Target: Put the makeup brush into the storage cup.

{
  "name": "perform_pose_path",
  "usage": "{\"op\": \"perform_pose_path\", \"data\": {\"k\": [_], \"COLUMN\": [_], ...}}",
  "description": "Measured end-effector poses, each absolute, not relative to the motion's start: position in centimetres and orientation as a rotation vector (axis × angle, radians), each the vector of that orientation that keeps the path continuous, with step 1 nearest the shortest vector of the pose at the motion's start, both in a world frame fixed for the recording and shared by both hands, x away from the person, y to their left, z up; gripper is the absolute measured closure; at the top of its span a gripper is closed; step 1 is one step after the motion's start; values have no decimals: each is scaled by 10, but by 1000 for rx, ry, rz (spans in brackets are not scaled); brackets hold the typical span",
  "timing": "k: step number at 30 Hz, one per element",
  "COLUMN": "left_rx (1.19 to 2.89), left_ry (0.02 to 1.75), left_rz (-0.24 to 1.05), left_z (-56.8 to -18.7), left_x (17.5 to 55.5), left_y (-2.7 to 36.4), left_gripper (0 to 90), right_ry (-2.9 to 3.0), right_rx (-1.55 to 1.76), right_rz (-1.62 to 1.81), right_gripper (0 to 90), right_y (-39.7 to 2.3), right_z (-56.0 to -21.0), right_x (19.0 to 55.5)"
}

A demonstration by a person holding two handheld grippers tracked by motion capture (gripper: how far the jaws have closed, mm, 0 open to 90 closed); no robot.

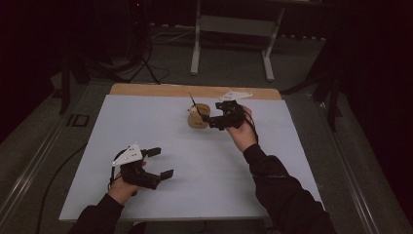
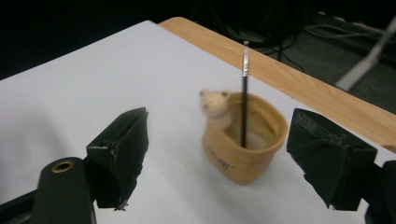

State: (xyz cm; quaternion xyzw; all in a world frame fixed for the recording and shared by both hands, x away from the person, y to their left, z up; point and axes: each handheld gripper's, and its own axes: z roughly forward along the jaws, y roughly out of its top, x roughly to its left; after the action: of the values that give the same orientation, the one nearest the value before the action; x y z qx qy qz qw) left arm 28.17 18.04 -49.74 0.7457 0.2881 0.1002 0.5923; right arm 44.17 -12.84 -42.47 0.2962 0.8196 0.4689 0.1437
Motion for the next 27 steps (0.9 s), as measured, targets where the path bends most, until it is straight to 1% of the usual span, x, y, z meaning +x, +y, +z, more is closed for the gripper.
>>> {"op": "perform_pose_path", "data": {"k": [7, 21, 27], "left_rx": [1739, 1738, 1749], "left_ry": [670, 673, 666], "left_rz": [230, 226, 228], "left_z": [-494, -488, -485], "left_x": [283, 285, 281], "left_y": [183, 189, 192], "left_gripper": [27, 29, 28], "right_ry": [2394, 2428, 2410], "right_rx": [829, 747, 737], "right_rz": [1488, 1550, 1627], "right_gripper": [200, 212, 219], "right_y": [-140, -158, -176], "right_z": [-430, -442, -448], "right_x": [425, 398, 385]}}
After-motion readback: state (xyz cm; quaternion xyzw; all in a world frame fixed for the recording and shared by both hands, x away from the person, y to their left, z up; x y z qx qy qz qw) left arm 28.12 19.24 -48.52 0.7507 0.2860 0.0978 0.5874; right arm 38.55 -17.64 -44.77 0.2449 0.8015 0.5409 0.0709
